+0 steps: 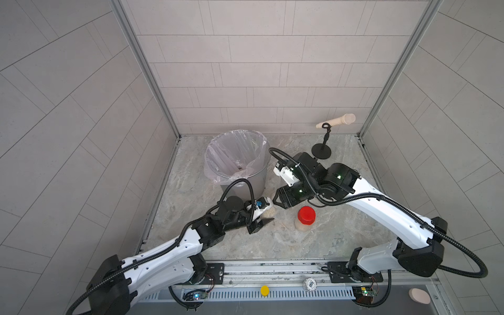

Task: Empty moldy rice from jars
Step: Unscrew the lid from the jar.

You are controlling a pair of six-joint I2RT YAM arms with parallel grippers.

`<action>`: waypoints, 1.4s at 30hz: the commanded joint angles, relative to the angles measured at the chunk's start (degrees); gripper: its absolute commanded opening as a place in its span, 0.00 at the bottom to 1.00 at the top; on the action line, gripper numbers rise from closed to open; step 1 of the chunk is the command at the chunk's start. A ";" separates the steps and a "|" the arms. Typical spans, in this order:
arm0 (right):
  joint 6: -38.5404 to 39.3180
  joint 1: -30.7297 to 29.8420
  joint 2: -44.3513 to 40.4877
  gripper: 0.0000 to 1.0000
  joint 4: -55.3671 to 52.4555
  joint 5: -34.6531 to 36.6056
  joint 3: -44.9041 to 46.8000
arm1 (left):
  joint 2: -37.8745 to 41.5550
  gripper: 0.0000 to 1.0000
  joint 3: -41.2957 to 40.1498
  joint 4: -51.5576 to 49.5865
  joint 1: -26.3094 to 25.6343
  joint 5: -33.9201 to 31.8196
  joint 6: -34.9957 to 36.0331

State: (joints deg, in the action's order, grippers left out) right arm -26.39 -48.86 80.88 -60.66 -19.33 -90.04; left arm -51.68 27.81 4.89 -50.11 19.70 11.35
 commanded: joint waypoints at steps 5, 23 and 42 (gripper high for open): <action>26.26 6.06 0.34 0.13 -2.10 -10.66 -0.41 | 2.36 0.15 -2.03 3.90 0.19 1.33 -1.18; 59.84 6.76 9.61 0.12 -19.71 -9.13 -14.51 | -0.26 0.14 -2.06 5.11 0.23 2.27 -2.65; 74.44 7.52 1.07 0.15 -12.55 -14.84 -11.37 | 0.35 0.10 -2.59 2.20 0.23 1.93 -2.90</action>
State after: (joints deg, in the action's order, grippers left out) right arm 43.20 -42.11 86.19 -73.41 -32.99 -100.84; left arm -51.51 25.80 12.40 -50.04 21.67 8.47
